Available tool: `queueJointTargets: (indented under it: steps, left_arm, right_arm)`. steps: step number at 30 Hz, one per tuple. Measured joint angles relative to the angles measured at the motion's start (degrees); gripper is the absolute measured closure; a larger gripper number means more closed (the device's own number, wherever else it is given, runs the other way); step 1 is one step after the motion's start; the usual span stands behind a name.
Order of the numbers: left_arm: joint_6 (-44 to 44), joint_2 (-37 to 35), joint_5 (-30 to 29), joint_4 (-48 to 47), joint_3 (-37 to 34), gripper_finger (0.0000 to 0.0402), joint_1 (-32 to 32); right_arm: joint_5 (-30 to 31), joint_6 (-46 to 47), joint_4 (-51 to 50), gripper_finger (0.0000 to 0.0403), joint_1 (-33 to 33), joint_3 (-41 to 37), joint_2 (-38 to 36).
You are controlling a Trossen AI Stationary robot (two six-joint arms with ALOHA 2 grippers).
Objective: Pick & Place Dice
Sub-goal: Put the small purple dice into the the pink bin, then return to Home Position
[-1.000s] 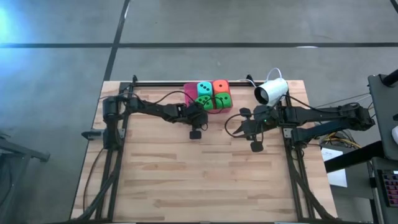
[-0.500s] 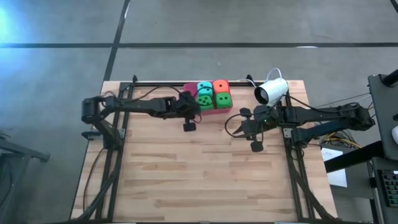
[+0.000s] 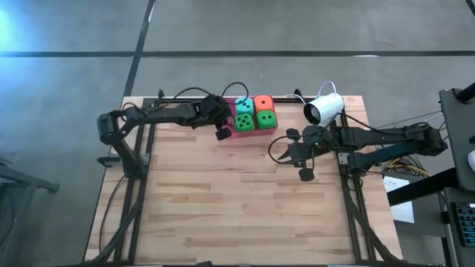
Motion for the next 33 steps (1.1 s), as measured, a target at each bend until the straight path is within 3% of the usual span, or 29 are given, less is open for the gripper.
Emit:
queueJointTargets:
  steps: [17, 21, 28, 33]
  left_arm:
    - [-0.27, 0.04, 0.91, 0.04, 0.00, 0.0182, 0.70]
    - [-3.16, 0.03, 4.19, -1.48, -0.02, 0.0164, 0.71]
    - [-3.95, 0.03, 4.25, -1.70, -0.02, 0.0149, 0.73]
    - [-3.85, -2.18, 4.23, -1.56, 0.00, 0.0177, 0.27]
  right_arm:
    - [0.02, -0.85, 1.14, 0.0339, 0.00, 0.00, 0.00]
    - [0.02, -0.85, 1.13, 0.0339, -0.01, 0.00, 0.00]
    - [0.00, -0.85, 1.11, 0.0339, 0.00, 0.00, 0.00]
    - [0.03, -1.68, 1.22, 0.0339, -0.01, 0.00, 0.00]
